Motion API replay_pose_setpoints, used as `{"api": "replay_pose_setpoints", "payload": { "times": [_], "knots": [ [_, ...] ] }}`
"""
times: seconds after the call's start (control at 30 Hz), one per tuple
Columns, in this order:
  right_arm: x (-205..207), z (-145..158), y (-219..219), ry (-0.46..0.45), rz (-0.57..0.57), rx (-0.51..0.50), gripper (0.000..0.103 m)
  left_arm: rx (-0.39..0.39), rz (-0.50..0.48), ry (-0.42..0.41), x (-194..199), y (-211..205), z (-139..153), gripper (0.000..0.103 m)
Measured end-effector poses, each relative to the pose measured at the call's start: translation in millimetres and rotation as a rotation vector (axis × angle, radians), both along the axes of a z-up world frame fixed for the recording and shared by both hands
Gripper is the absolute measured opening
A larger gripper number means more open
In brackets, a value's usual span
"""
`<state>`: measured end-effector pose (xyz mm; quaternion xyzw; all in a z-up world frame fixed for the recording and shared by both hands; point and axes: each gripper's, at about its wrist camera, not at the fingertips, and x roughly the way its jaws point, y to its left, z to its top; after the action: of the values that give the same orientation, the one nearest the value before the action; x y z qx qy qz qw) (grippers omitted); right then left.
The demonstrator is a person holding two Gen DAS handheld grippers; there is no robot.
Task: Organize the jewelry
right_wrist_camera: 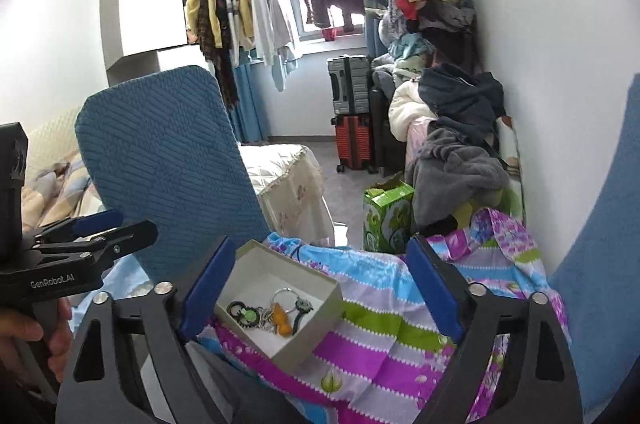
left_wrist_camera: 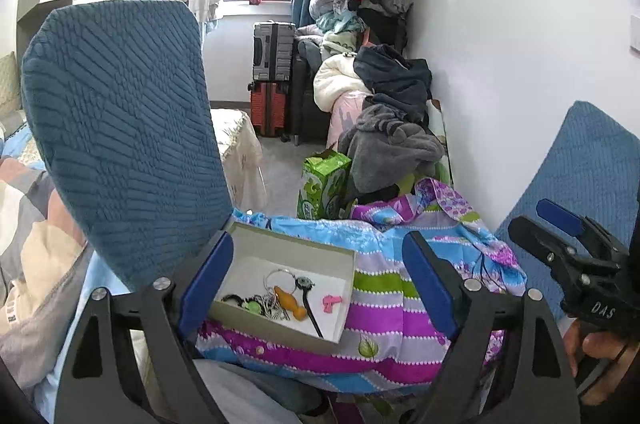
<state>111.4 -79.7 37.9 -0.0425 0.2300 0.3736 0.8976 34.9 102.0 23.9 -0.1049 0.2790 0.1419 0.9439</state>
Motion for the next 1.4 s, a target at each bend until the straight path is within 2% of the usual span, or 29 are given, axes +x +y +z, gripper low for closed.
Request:
{"api": "replay_pose_setpoints", "payload": {
  "times": [0.1, 0.23, 0.43, 0.53, 0.77, 1.0, 1.4],
  "knots": [
    [-5, -8, -6, 0.015, -0.021, -0.021, 0.097, -0.018, -0.019, 0.009, -2, -10, -4, 0.088],
    [-12, -19, -14, 0.040, -0.038, -0.027, 0.103, -0.009, 0.001, 0.013, -8, -17, -12, 0.103],
    [-21, -37, -21, 0.074, -0.049, -0.055, 0.103, -0.018, 0.031, 0.052, -16, -15, -29, 0.103],
    [-29, -43, -24, 0.061, -0.055, -0.065, 0.103, -0.025, 0.053, 0.067, -20, -14, -37, 0.103],
    [-39, -51, -23, 0.049, -0.057, -0.052, 0.103, -0.020, 0.091, 0.073, -26, -10, -45, 0.103],
    [-36, -56, -22, 0.078, -0.061, -0.047, 0.103, -0.028, 0.106, 0.088, -28, -4, -51, 0.103],
    [-31, -60, -20, 0.076, -0.074, -0.062, 0.103, -0.031, 0.141, 0.099, -35, 1, -57, 0.103]
  ]
}}
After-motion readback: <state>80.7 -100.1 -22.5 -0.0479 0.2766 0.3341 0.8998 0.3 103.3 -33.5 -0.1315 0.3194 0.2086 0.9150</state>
